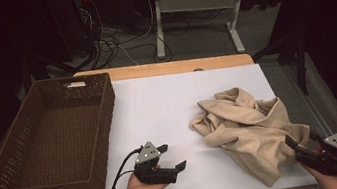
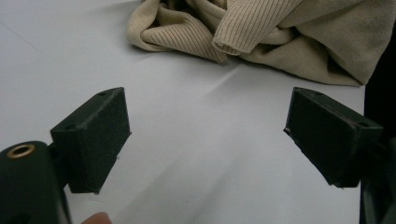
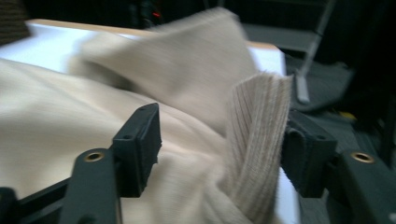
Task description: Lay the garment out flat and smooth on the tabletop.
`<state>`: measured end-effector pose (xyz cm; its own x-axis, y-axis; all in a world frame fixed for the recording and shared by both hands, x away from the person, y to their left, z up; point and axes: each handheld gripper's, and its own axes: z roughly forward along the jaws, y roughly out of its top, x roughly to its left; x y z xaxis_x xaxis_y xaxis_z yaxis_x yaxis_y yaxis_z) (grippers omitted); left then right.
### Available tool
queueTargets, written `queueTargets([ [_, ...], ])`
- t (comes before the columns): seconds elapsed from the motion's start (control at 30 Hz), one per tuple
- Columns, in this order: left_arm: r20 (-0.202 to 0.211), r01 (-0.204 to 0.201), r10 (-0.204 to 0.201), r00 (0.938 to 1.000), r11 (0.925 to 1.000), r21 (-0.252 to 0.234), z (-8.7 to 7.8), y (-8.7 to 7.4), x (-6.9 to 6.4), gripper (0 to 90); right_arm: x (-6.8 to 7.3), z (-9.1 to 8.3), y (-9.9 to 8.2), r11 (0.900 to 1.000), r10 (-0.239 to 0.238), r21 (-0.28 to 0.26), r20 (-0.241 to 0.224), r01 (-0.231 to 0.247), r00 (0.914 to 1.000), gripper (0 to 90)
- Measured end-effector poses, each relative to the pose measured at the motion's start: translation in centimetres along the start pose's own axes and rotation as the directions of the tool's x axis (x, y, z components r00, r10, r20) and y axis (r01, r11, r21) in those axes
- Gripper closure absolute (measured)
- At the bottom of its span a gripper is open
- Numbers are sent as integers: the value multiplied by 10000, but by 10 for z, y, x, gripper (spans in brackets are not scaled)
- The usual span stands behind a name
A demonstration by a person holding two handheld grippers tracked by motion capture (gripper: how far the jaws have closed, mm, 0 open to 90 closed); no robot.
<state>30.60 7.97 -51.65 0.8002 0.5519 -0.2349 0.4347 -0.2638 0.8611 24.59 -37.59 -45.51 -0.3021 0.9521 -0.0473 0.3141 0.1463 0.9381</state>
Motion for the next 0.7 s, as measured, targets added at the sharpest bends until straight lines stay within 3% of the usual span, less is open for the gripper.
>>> queueTargets([
  [0.1, -19, -129, 129, 9999, 9999, -31, -2, -1, -2, 118, 26, 0, 7, 9991, -379, -222, -847, 361, 9957, 304],
  [0.17, -14, -277, 277, 9996, 9996, -62, -4, -1, -4, 118, 41, 4, 8, 9987, -500, -154, -1560, 481, 9865, 268],
  [0.2, 14, -294, 294, 9996, 9996, -58, -5, -1, -4, 118, 41, 4, 8, 9987, -500, -154, -1560, 481, 9865, 268],
  [0.27, 20, -297, 297, 9996, 9995, -108, -6, -2, -5, 118, 57, 11, 6, 9968, -698, 232, -2168, 767, 9737, 208],
  [0.37, 23, -265, 265, 9996, 9996, -110, -6, -2, -4, 115, 78, 28, -3, 9805, -1315, 1070, -2676, 1651, 9545, 141],
  [0.43, 56, -307, 307, 9995, 9995, -67, -6, -3, -4, 115, 85, 40, -11, 9615, -1632, 1728, -2668, 2137, 9498, 156],
  [0.47, 82, -338, 338, 9994, 9994, -35, -6, -3, -4, 115, 88, 45, -15, 9492, -1803, 2084, -2540, 2358, 9503, 195],
  [0.5, 108, -354, 354, 9993, 9994, -18, -6, -3, -4, 115, 89, 49, -20, 9339, -2147, 2345, -2355, 2699, 9479, 315],
  [0.53, 116, -375, 375, 9992, 9993, -16, -5, -3, -5, 115, 88, 49, -22, 9251, -2531, 2330, -2104, 2998, 9443, 501],
  [0.57, 124, -364, 364, 9993, 9993, -19, -5, -3, -5, 115, 84, 47, -21, 9263, -2638, 2225, -1934, 3041, 9450, 713],
  [0.63, 135, -344, 344, 9993, 9994, -28, -5, -3, -5, 116, 72, 40, -16, 9517, -2117, 1867, -1754, 2436, 9615, 778],
  [0.67, 135, -342, 342, 9993, 9994, -35, -4, -3, -5, 115, 72, 40, -16, 9517, -2117, 1867, -1754, 2436, 9615, 778],
  [0.7, 126, -339, 339, 9993, 9994, -36, -4, -2, -5, 115, 65, 35, -13, 9605, -1997, 1659, -1477, 2233, 9687, 782],
])
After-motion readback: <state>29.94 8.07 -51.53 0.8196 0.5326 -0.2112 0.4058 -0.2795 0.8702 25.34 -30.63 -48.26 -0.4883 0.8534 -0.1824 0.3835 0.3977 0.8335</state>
